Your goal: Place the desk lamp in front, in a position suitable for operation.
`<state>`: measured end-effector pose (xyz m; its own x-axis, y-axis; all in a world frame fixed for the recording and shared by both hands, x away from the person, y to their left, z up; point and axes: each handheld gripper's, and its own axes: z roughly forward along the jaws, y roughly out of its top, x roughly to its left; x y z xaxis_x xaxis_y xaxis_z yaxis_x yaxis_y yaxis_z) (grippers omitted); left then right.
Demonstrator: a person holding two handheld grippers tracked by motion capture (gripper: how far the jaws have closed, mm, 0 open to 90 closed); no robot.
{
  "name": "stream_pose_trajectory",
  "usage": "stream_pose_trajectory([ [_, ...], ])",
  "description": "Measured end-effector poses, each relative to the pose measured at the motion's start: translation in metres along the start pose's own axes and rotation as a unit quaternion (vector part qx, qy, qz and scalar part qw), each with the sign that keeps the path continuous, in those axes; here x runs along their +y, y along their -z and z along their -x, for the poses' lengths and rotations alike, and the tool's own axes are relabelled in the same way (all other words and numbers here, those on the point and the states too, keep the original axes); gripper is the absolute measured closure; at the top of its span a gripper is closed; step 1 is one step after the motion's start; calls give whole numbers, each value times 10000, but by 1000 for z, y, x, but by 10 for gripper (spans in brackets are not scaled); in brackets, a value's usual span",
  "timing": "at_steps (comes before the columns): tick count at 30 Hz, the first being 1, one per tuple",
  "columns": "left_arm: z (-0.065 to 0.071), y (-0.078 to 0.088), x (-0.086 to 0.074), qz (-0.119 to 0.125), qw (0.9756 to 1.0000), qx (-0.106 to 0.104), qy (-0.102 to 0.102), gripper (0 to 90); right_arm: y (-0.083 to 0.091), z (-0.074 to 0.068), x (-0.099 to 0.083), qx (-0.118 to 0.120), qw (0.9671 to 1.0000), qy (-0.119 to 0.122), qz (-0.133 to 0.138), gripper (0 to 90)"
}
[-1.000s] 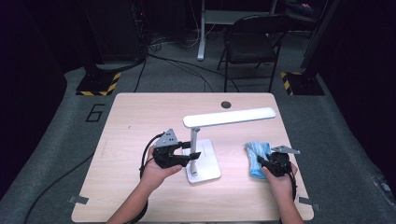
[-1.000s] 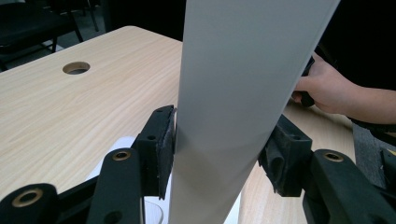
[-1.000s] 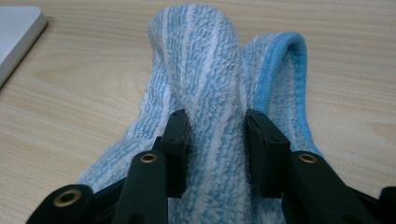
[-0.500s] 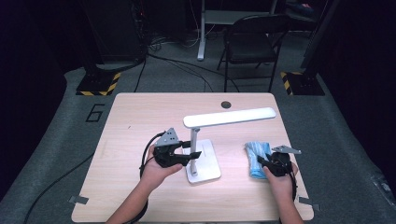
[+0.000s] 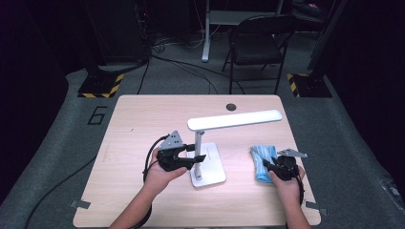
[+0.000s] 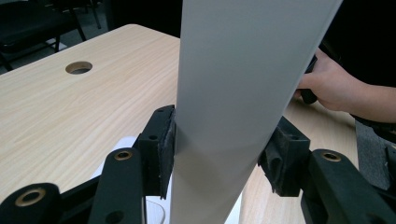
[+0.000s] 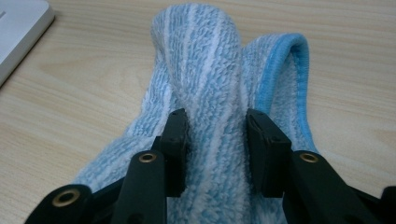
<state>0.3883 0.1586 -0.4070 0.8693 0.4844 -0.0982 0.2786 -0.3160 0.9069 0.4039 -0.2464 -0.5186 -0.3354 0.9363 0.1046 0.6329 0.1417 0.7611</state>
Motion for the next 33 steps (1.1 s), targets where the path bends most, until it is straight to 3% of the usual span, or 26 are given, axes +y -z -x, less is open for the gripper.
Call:
stream_pose_trajectory([
  [13, -2, 0, 1, 6, 9999, -61, 133, 493, 1, 3, 0, 78, 9998, -194, 6, 624],
  [25, 1, 2, -1, 38, 10000, -38, -17, 505, 4, 3, 1, 304, 9994, 105, 102, 657],
  [33, 3, 2, -1, 15, 10000, -78, -56, 508, 5, -4, 3, 410, 9989, 155, 174, 667],
])
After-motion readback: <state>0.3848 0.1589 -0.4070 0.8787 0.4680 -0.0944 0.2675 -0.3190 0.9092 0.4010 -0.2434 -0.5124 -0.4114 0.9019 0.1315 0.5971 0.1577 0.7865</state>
